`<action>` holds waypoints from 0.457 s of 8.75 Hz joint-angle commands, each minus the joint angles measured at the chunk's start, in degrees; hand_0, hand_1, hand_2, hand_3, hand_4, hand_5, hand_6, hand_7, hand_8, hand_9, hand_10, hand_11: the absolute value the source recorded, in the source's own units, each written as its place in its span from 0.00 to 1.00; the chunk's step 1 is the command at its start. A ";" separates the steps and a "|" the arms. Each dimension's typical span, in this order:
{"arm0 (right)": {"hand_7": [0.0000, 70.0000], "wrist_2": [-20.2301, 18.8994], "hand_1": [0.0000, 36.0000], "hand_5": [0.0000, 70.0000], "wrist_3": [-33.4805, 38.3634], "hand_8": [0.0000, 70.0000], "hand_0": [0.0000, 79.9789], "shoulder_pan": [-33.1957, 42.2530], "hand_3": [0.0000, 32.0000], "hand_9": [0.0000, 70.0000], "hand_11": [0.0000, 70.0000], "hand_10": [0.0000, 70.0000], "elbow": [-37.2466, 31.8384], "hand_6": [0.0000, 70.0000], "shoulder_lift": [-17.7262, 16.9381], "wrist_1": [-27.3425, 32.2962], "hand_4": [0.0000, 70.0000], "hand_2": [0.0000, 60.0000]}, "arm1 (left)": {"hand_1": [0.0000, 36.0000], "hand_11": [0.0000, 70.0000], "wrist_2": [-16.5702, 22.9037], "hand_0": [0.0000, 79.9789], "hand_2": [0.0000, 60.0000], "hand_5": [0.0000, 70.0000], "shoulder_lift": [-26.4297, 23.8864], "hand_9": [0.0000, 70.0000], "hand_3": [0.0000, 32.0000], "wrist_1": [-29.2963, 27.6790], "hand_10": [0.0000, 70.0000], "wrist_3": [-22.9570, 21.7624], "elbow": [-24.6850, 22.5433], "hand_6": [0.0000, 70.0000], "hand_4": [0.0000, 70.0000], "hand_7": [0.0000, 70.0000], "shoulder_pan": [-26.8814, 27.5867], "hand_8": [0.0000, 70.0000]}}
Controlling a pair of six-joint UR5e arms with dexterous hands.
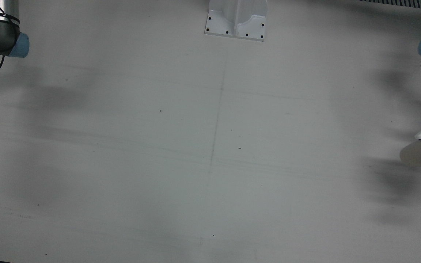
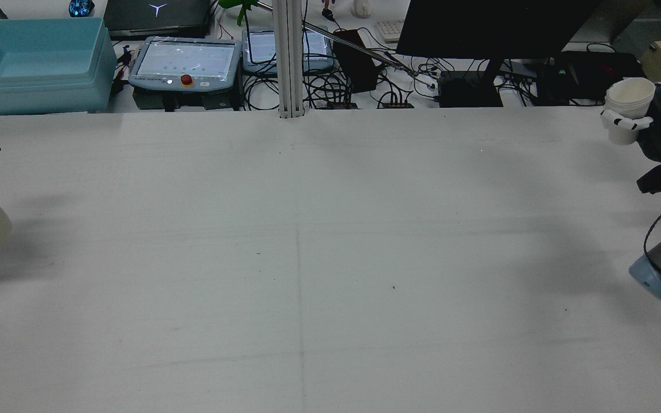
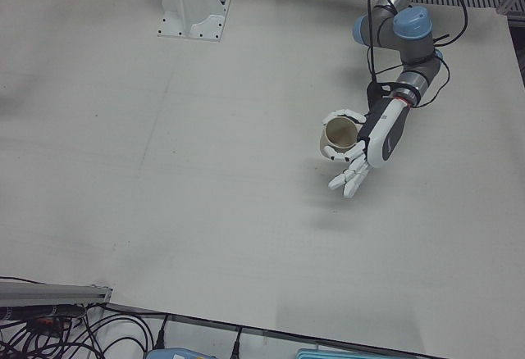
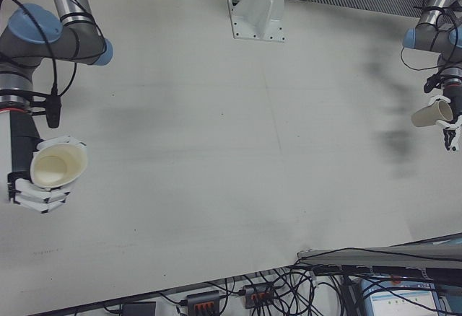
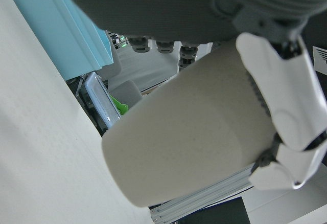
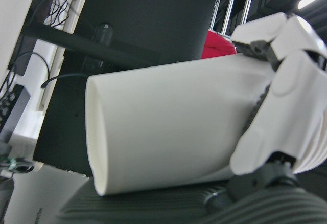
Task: Pour water
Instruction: 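Withdraw both hands holding the cups back toward the table edges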
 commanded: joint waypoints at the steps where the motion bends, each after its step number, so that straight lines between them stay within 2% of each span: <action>1: 0.98 3.43 0.66 1.00 2.18 1.00 0.59 -0.61 0.00 1.00 1.00 0.89 -14.51 0.84 0.07 10.85 1.00 1.00 | 0.98 0.05 -0.01 0.48 1.00 1.00 0.77 0.05 0.00 -14.08 0.02 10.37 10.99 0.07 0.39 0.21 0.09 0.02; 2: 0.69 3.43 0.48 1.00 2.36 0.59 0.61 -0.35 0.00 0.82 0.70 0.49 -14.61 0.54 -0.28 10.85 0.79 0.78 | 0.97 0.05 -0.01 0.49 1.00 1.00 0.59 0.05 0.00 -17.16 0.02 13.35 13.03 0.07 0.39 0.21 0.09 0.02; 3: 0.01 3.43 0.24 0.08 2.79 0.00 0.57 -0.43 0.00 0.00 0.00 0.00 -14.44 0.04 -1.32 10.94 0.35 0.02 | 0.96 0.05 -0.09 0.49 1.00 1.00 0.51 0.05 0.00 -19.80 0.02 15.38 15.14 0.07 0.38 0.21 0.09 0.02; 4: 0.00 3.43 0.14 0.00 3.49 0.00 0.51 -0.34 0.18 0.00 0.00 0.00 -14.35 0.00 -1.42 10.94 0.11 0.00 | 0.94 0.05 -0.09 0.50 1.00 1.00 0.42 0.04 0.00 -22.35 0.02 16.71 17.51 0.07 0.38 0.21 0.09 0.01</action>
